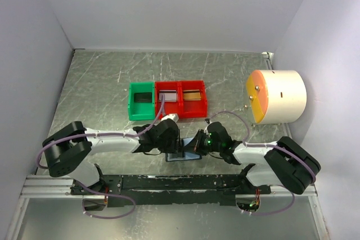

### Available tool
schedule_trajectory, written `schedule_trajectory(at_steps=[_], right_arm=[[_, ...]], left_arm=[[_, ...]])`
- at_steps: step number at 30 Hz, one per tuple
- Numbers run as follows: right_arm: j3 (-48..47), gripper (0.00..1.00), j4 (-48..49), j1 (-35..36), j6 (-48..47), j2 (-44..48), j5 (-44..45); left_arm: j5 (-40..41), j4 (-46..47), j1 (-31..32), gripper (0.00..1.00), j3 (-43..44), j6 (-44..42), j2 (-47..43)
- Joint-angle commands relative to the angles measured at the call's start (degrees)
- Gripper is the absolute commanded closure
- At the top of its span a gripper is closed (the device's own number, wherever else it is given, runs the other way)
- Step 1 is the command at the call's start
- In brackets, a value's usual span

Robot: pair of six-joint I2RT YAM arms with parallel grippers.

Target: Take the credit cards out of the card holder

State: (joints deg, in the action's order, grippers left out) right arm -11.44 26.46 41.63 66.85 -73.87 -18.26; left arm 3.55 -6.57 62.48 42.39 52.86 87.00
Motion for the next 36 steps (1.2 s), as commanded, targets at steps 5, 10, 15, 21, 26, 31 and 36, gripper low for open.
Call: schedule_trajectory(at_steps=[5, 10, 15, 21, 26, 31, 36], right_arm=[[1.51, 1.00, -2.22, -2.09, -1.29, 2.33, -0.18], [2.04, 1.00, -4.94, -4.50, -2.67, 5.12, -1.19], [2.23, 1.00, -4.85, -5.61, -3.65, 4.85, -3.63], [1.15, 1.00, -11.31, -10.03, -7.71, 7.55, -4.53], [1.99, 1.00, -12.08, -17.09, -12.98, 9.41, -13.24], [-0.21, 0.98, -8.48, -16.86, -14.33, 2.28, -20.29], [-1.28, 0.82, -7.46, -16.92, -14.96, 0.58, -20.41]], left_arm=[[5.03, -0.39, 0.93, 0.48, -1.91, 4.98, 0.28], [7.28, -2.70, 1.73, 0.48, -1.23, 5.85, 1.11], [7.18, -2.56, 2.71, 0.48, 0.51, 5.39, 3.45], [9.54, -6.06, 3.60, 0.49, 1.84, 6.92, 5.13], [9.89, -6.04, 3.80, 0.50, 1.19, 6.64, 4.23], [9.28, -7.45, 4.18, 0.55, 4.52, 4.72, 7.30], [10.53, -10.44, 4.59, 0.61, 6.38, 5.30, 8.83]])
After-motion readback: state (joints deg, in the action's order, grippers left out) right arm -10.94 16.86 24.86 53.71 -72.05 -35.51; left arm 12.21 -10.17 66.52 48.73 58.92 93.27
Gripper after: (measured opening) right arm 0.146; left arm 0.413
